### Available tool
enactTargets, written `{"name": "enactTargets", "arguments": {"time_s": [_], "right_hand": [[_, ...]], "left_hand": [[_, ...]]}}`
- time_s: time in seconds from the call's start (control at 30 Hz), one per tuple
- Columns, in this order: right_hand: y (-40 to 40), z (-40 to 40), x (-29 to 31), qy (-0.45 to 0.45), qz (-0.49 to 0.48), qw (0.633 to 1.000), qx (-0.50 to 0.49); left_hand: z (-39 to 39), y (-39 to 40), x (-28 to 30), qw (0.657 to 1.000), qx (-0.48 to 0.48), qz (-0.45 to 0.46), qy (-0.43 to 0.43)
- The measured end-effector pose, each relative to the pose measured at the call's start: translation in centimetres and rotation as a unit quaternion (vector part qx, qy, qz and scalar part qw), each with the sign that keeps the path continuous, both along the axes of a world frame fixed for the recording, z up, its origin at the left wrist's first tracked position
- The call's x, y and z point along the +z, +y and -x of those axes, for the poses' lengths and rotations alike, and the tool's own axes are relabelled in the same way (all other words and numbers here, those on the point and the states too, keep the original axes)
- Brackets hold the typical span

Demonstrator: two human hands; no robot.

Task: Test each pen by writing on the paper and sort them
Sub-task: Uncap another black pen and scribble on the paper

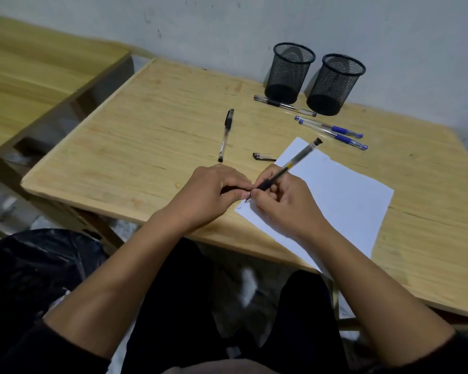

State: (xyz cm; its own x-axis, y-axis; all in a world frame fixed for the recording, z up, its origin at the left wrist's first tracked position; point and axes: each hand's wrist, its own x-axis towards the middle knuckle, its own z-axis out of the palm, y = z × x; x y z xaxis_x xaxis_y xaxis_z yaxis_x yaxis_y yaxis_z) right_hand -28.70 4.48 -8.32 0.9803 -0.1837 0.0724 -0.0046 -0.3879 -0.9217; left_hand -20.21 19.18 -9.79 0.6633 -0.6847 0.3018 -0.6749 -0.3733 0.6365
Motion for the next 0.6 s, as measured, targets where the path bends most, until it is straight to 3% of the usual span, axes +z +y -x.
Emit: {"name": "enactTargets", "arguments": {"time_s": [0.6], "right_hand": [[0.18,-0.03,-0.06,-0.001,0.053,0.999,0.004]], "left_hand": [[-0.10,0.00,-0.09,1.000,-0.010,0.013,0.013]]}}
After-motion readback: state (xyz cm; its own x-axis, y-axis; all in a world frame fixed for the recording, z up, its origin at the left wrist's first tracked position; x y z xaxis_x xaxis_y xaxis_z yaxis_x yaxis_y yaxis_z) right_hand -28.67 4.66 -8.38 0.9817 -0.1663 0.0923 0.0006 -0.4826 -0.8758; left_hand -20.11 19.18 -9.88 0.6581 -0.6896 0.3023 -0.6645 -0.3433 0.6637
